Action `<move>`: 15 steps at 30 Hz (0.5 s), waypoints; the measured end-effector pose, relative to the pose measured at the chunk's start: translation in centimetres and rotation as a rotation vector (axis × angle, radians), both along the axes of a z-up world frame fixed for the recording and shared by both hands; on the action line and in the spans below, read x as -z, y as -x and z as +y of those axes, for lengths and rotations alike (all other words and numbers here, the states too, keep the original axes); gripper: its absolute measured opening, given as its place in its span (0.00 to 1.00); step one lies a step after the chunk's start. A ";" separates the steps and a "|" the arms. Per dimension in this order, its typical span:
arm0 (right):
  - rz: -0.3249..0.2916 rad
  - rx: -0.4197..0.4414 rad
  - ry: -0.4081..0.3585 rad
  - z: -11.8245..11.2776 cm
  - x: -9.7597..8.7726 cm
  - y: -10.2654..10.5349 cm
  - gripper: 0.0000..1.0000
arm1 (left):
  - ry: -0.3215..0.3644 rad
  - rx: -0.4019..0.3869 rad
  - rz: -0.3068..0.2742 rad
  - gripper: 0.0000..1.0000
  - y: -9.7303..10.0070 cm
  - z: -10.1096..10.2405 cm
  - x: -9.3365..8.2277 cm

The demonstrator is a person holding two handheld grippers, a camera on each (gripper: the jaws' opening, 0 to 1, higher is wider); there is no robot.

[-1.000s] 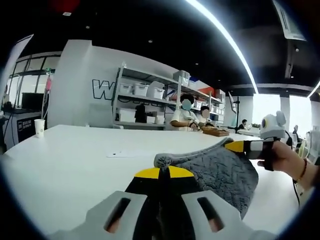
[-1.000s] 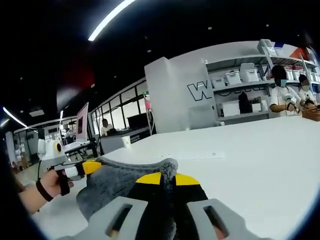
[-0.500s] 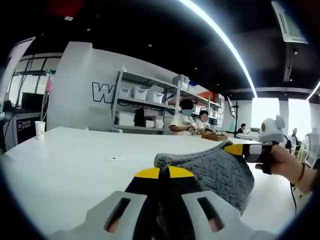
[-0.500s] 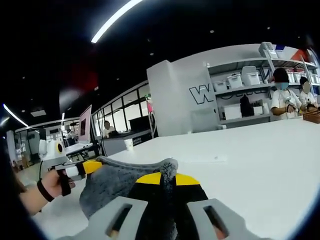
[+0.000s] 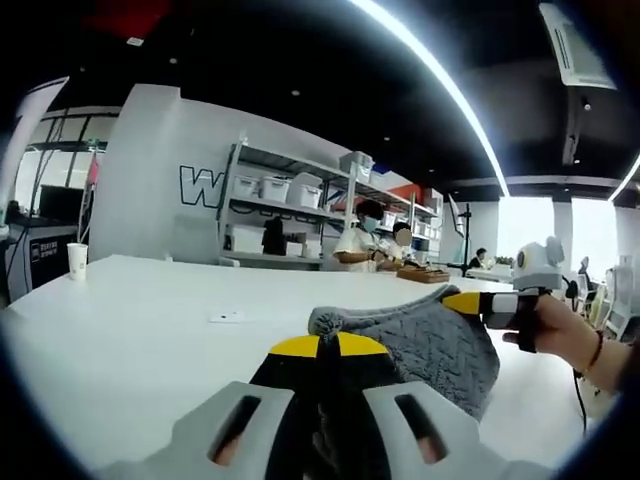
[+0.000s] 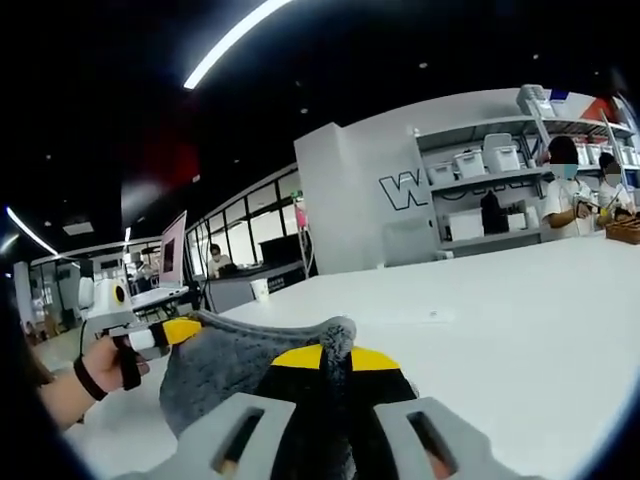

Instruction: Open the folded towel by lifting each exposed corner and separating the folded layers until the towel lies flat within the target outline without major curled edges

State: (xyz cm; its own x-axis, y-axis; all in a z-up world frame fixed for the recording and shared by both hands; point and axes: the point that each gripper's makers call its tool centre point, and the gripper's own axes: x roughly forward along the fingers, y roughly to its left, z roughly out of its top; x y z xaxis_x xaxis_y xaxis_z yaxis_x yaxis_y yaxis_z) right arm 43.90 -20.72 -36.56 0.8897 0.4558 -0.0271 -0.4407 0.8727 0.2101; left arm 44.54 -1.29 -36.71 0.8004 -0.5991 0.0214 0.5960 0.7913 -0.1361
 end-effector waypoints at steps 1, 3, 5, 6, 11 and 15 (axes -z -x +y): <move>0.002 -0.004 0.002 0.1 0.1 0.0 0.00 | -0.002 -0.003 -0.003 0.02 0.0 0.1 0.0; 0.005 -0.003 0.012 0.2 0.3 -0.1 0.00 | 0.022 0.003 0.010 0.02 0.2 0.2 0.1; 0.004 -0.003 0.011 0.2 0.3 -0.1 0.00 | 0.021 0.004 0.009 0.02 0.2 0.2 0.1; 0.002 -0.003 0.010 0.2 0.2 -0.1 0.00 | 0.020 0.004 0.006 0.02 0.3 0.2 0.0; -0.003 -0.008 0.005 0.1 0.2 0.5 0.00 | 0.006 0.019 -0.017 0.02 0.9 0.0 -0.4; -0.011 -0.011 0.000 0.2 0.2 0.9 0.00 | 0.000 0.020 -0.023 0.02 1.2 0.1 -0.3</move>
State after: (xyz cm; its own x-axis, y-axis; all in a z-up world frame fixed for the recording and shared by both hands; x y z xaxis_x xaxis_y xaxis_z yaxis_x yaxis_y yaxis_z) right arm 42.97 -20.53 -36.75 0.8848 0.4657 -0.0170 -0.4528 0.8677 0.2051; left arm 43.36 -1.20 -36.44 0.7872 -0.6154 0.0401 0.6151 0.7789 -0.1219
